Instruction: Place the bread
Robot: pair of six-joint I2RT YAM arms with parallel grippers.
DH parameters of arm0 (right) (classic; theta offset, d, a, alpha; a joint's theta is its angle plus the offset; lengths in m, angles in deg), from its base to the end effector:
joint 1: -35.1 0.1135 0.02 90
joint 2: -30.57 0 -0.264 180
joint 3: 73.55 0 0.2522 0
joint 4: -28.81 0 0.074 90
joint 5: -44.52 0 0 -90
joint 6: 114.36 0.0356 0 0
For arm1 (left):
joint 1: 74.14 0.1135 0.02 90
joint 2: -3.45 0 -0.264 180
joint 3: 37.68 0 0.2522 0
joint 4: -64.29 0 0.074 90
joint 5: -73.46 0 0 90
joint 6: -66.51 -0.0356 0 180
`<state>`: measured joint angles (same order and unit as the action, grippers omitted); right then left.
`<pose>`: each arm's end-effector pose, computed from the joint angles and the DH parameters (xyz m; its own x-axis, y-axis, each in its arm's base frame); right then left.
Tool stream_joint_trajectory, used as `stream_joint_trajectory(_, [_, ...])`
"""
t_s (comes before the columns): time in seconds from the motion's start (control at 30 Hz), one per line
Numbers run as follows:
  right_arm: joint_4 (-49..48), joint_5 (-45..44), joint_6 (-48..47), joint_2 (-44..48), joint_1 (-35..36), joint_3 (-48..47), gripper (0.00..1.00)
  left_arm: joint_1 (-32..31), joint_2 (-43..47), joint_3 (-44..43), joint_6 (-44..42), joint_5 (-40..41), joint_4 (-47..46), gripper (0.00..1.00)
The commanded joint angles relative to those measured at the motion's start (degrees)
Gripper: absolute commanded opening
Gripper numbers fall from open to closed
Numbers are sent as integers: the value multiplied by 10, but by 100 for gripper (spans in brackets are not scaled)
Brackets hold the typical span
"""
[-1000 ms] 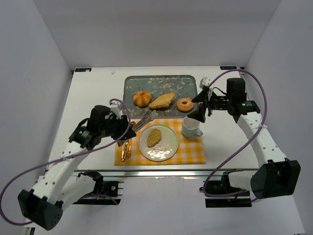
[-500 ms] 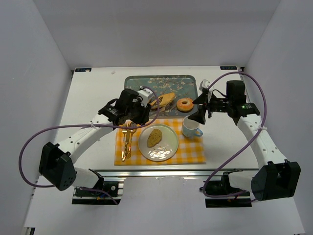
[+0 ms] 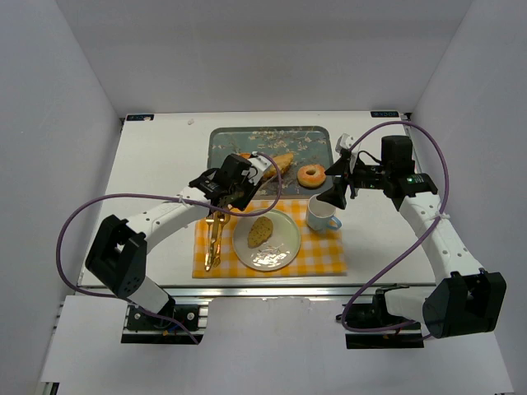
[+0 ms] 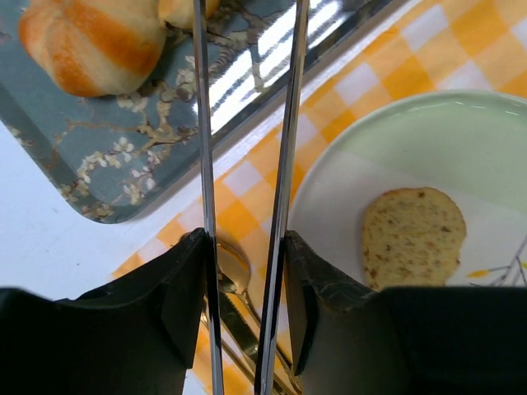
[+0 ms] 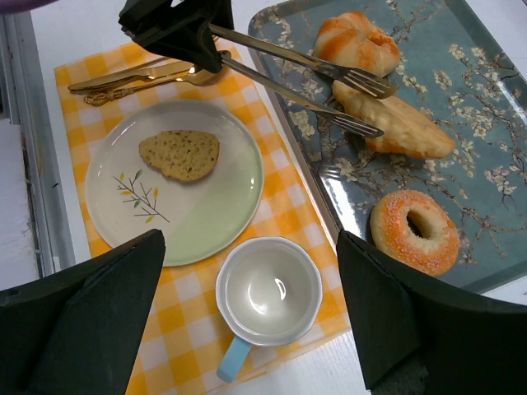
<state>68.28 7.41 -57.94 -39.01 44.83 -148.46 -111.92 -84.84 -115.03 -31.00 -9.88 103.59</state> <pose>0.2495 0.0716 0.3308 -0.0446 -0.3462 -0.9371 -0.9329 0.3500 -0.0849 0.2631 -0.1987 0.2455 -0.5305 0.5755 -0.6224 0.6246 0.7618 0.1720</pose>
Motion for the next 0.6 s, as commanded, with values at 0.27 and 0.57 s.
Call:
stream_joint_trajectory(0.27, [-4, 10, -9, 5, -5, -1, 89, -15, -27, -4, -22, 72, -47, 42])
stream_joint_trajectory(0.57, [-1, 11, -10, 6, -8, -8, 89, -15, -11, -22, 10, 57, -37, 6])
